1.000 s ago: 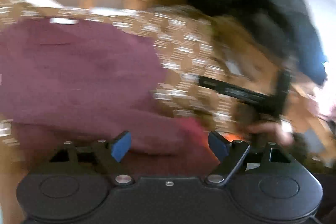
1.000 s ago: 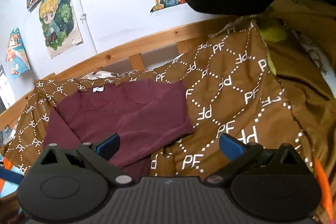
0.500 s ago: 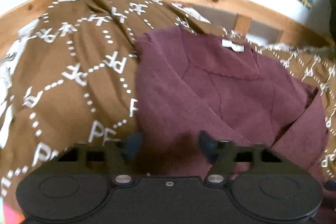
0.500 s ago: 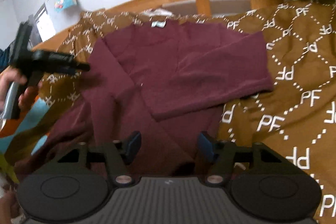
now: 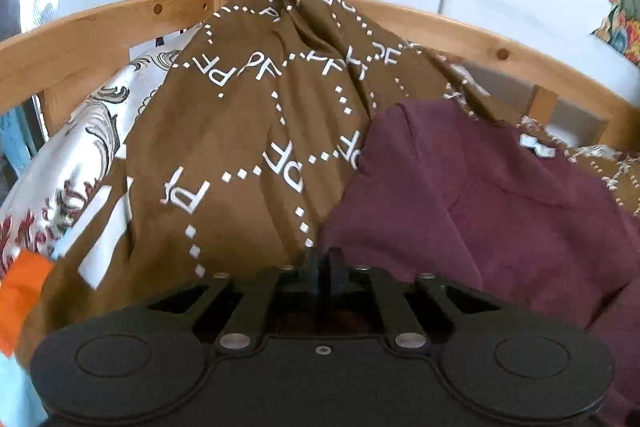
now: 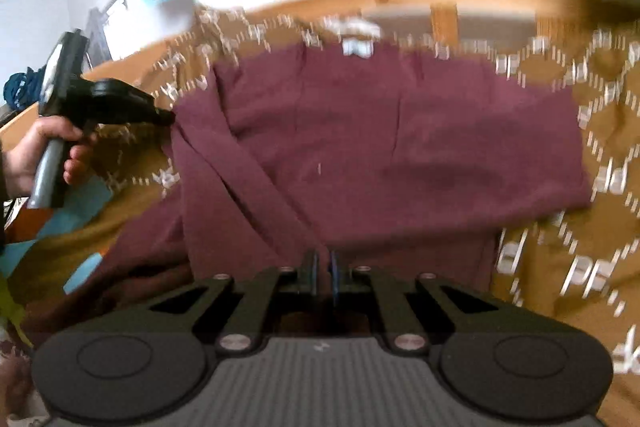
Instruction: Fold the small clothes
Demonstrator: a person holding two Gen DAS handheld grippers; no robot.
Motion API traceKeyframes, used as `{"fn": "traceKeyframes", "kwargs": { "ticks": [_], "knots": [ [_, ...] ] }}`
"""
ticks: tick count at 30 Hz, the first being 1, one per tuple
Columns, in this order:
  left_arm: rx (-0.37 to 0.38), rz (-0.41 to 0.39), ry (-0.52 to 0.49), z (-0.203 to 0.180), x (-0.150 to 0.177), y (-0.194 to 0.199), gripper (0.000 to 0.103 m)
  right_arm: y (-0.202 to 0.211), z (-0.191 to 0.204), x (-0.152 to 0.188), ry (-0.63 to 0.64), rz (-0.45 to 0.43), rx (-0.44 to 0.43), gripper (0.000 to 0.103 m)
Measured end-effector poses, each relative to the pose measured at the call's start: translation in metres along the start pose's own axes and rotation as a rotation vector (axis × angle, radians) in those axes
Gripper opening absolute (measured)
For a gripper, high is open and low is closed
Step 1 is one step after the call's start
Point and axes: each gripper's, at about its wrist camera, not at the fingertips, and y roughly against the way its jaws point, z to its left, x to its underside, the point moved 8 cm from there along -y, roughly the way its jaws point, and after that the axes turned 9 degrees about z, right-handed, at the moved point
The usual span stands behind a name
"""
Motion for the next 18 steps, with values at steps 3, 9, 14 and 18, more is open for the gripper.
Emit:
{"fn": "traceKeyframes", "kwargs": {
  "ticks": [3,9,14,18],
  "knots": [
    [0.019,-0.106,-0.065,-0.01,-0.008,0.022,0.07,0.008,-0.01,0.002,-0.069,-0.006,-0.037,0.046],
    [-0.032,-0.061,-0.359,-0.059,-0.044,-0.004,0.071,0.002,-0.009,0.008,-0.086,0.023,-0.067,0.051],
    [-0.112,0.066,-0.357,-0.067,-0.056,-0.043,0.003,0.004,-0.008,0.006,-0.08,-0.003,-0.043,0.012],
    [-0.13,-0.112,-0.193,-0.054,-0.072,-0.022,0.002,0.028,-0.006,-0.002,-0.063,-0.121,-0.019,0.007]
  ]
}}
